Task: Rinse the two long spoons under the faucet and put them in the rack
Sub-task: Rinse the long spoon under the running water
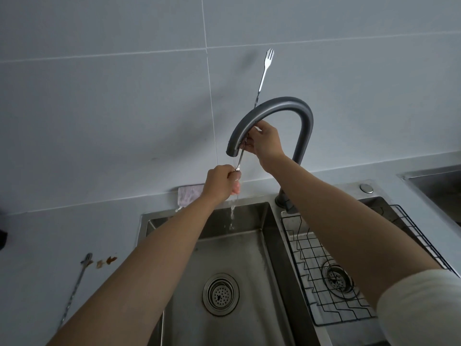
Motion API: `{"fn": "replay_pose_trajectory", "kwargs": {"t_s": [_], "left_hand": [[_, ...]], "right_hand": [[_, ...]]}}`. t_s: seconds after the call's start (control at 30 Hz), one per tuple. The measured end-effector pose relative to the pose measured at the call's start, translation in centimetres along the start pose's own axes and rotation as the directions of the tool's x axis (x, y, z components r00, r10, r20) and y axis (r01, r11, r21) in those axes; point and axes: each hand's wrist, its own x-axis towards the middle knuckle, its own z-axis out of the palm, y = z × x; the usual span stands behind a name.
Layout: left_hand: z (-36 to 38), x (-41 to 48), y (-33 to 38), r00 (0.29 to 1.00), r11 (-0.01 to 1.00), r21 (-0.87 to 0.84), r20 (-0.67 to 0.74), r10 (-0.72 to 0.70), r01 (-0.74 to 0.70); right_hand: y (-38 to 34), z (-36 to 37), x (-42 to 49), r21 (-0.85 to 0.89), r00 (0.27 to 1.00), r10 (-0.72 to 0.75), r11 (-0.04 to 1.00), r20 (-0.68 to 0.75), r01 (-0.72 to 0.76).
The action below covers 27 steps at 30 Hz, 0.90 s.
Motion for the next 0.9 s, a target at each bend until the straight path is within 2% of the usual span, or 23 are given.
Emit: {"fn": "replay_pose_trajectory", "kwargs": {"t_s": [0.2,0.4,0.5,0.63,0.77,0.9], "left_hand": [[0.4,-0.5,-0.5,0.999,1.0,-0.009,-0.033,-0.013,0.012],[0.3,-0.8,-1.6,0.997,0.998,0.043,-0.065,-0.035,0.037],[0.1,-1.3,-1.7,0.997,0.999,-0.021,-0.071,-0.026,0.024],[-0.3,-1.5,-1.3,0.997,0.994,-0.111,-0.071,-0.008,0.0],[-0.1,-2.2,-2.1,0.998,0.983,-0.176,-0.026,-0.051,0.046],[0.2,-2.9,-3.8,0.996,0.967,-0.24,0.034,-0.084,0.089]], "right_hand": [[0.5,-0.2,-0.4,0.031,0.998,0.046,0.998,-0.03,-0.045],[1.8,0.4,-1.5,-0.032,0.995,0.095,0.995,0.029,-0.094],[2.4,0.3,-2.1,-0.047,0.99,0.115,0.993,0.076,-0.111],[3.6,0.3,-3.1,-0.18,0.983,0.114,0.98,0.145,-0.087],[3.8,0.1,-3.6,-0.245,0.98,0.131,0.965,0.152,-0.091],[4.4,0.4,-3.9,-0.255,0.968,0.205,0.953,0.148,-0.163]]}}
